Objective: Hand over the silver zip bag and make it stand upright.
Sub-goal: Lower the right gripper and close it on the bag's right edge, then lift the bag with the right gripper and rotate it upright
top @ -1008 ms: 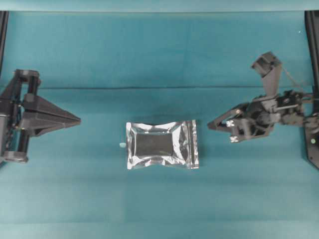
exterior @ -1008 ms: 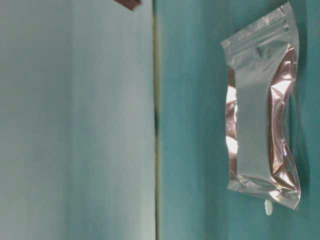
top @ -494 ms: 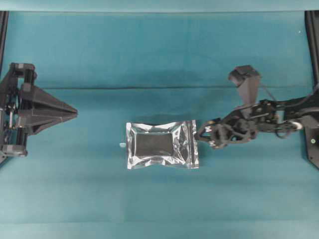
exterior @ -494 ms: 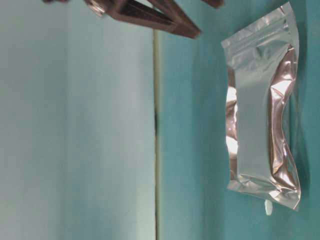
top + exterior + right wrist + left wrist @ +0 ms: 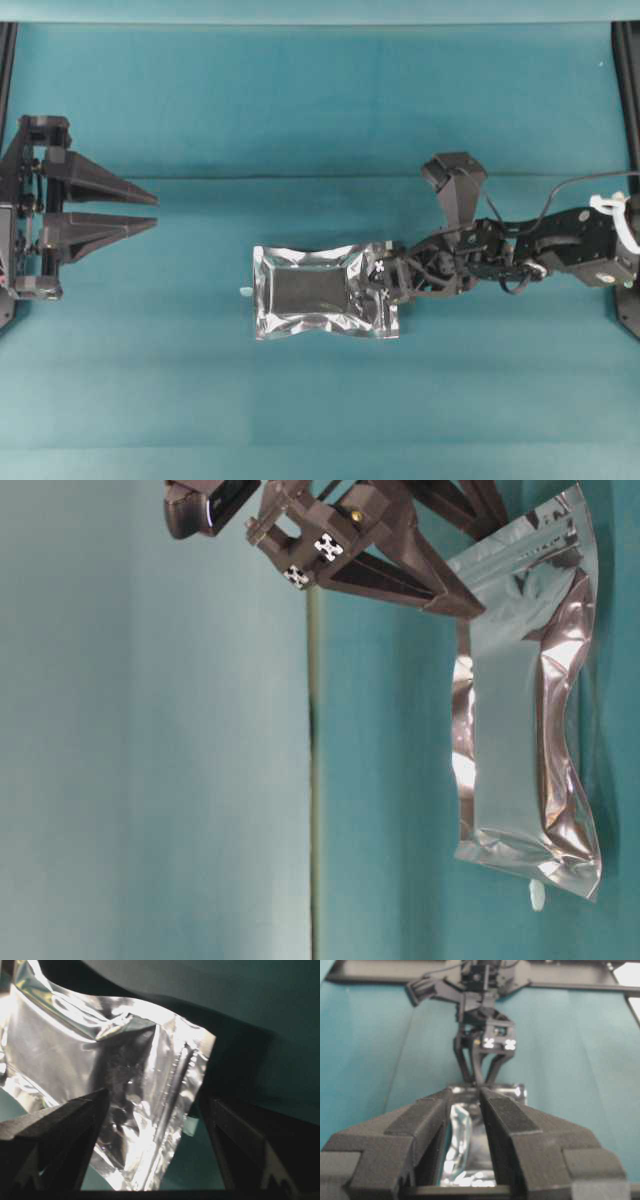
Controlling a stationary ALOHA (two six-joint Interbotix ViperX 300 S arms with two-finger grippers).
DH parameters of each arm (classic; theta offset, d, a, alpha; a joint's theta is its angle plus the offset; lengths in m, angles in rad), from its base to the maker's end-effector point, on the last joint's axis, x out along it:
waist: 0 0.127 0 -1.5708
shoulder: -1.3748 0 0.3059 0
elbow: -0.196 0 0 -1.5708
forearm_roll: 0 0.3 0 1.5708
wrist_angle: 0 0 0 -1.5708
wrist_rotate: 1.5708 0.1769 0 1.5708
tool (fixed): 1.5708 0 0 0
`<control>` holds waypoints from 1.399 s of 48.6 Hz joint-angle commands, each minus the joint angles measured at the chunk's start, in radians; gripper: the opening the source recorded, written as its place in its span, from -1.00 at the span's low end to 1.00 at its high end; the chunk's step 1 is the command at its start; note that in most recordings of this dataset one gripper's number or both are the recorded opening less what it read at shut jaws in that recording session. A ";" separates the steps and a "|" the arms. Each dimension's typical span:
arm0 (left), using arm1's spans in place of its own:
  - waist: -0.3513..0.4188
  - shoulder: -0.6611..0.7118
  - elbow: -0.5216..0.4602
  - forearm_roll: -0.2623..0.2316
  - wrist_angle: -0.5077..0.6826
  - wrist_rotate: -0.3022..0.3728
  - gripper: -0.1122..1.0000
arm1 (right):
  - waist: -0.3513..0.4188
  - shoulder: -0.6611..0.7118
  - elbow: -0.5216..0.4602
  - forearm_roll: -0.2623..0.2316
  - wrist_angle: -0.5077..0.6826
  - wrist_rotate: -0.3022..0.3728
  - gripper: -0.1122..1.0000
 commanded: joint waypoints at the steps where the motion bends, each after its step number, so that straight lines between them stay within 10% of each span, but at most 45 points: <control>1: 0.003 -0.003 -0.020 0.003 -0.002 0.000 -0.02 | 0.006 0.003 -0.028 0.003 -0.014 0.009 0.94; 21: 0.003 -0.003 -0.020 0.003 -0.002 0.000 -0.02 | 0.028 0.034 -0.048 0.003 -0.020 0.008 0.75; 43: 0.003 -0.008 -0.018 0.003 -0.002 -0.002 -0.02 | 0.031 0.006 -0.064 -0.008 0.002 -0.008 -0.64; 58: 0.003 -0.018 -0.017 0.003 -0.002 -0.002 -0.02 | 0.006 -0.063 -0.123 -0.035 0.143 -0.064 -0.72; 68: 0.003 -0.020 -0.017 0.003 0.002 -0.005 -0.02 | -0.026 -0.112 -0.267 -0.118 0.448 -0.192 -0.72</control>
